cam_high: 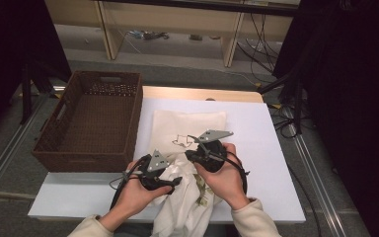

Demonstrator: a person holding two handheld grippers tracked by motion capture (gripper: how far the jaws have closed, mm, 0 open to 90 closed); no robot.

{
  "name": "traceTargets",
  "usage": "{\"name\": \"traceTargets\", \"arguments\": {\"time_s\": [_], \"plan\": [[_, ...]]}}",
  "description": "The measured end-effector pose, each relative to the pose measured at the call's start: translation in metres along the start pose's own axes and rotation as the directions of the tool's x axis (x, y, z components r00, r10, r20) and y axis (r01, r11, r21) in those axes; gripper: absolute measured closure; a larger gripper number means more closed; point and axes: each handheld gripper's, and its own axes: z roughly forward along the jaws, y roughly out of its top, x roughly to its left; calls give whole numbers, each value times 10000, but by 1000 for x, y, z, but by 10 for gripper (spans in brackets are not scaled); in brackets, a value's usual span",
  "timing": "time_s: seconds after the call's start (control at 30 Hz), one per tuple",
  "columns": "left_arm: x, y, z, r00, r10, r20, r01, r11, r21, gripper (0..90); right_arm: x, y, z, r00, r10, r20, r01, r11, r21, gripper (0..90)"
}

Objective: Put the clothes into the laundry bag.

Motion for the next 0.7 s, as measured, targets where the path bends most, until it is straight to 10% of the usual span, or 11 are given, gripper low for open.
{"name": "traceTargets", "arguments": {"time_s": [0.3, 0.7], "plan": [[-6, 0, 7, 9990, 434, 99, -439, 9979, 477, 636, 2, 0, 1, 10000, -56, 72, 55, 10000, 45, 895], [-11, 29, -18, 9998, 118, 162, -112, 9992, -380, 772, 3, 2, -6, 9997, -105, 223, 109, 9998, -177, 897]]}}
